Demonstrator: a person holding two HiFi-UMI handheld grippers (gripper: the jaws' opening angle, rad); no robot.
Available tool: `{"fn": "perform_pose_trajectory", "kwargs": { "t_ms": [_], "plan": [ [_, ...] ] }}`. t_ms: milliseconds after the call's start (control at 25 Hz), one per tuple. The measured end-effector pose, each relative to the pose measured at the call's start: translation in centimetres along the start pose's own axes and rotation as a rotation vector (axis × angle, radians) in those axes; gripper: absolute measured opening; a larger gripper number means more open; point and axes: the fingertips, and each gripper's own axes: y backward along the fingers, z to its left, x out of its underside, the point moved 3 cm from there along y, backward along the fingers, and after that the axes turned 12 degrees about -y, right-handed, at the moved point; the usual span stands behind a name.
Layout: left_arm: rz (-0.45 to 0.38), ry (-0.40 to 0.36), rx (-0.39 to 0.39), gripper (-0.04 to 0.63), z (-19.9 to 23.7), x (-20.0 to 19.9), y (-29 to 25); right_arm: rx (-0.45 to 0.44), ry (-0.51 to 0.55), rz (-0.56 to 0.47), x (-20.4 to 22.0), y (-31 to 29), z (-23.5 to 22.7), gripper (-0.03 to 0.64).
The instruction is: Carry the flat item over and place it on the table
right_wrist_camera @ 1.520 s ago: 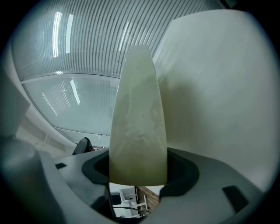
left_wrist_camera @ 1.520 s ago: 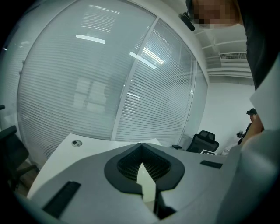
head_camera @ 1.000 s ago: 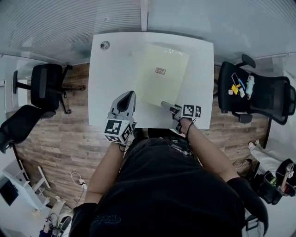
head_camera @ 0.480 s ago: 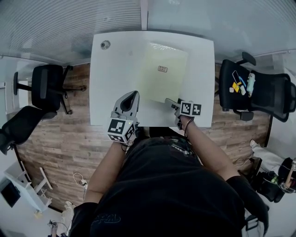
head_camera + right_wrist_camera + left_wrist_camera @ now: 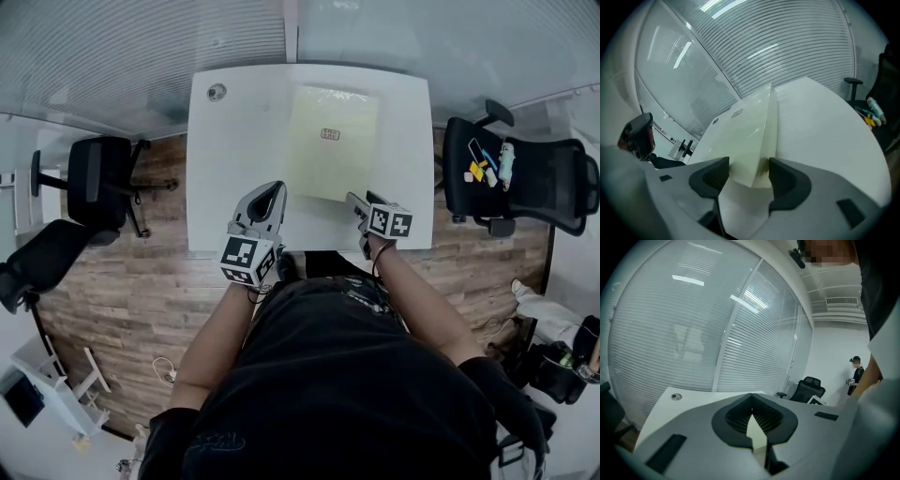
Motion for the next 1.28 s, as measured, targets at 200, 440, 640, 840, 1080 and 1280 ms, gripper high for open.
{"fn": "perform_pose_trajectory", "kwargs": {
  "t_ms": [200,440,640,840,1080,1280],
  "plan": [
    [-0.009,-0.030,0.015,0.012,-0.3,-0.4,1.8,0.030,0.055,-0.042,0.4,1.1,0.3,0.272],
    [-0.018,-0.053,0.019,0.012,-0.8,-0.6,4.3,0.143,0.160,-0.069,0.5,1.6,-0.1,0.241],
    [-0.026,-0.068,0.026,0.012,-1.8,-0.6,5.7,0.187,0.257,-0.099,0.6,1.9,0.3,0.232],
    [-0.039,-0.082,0.033,0.012,-1.9,-1.0,7.2,0.253,0.385,-0.137,0.4,2.3,0.7,0.173],
    [-0.070,-0.098,0.049,0.012,-2.3,-1.8,8.4,0.227,0.416,-0.231,-0.6,4.5,3.7,0.146],
    [-0.110,-0.116,0.070,0.012,-3.1,-2.8,9.8,0.196,0.449,-0.304,-0.7,7.0,7.0,0.118]
  ]
}}
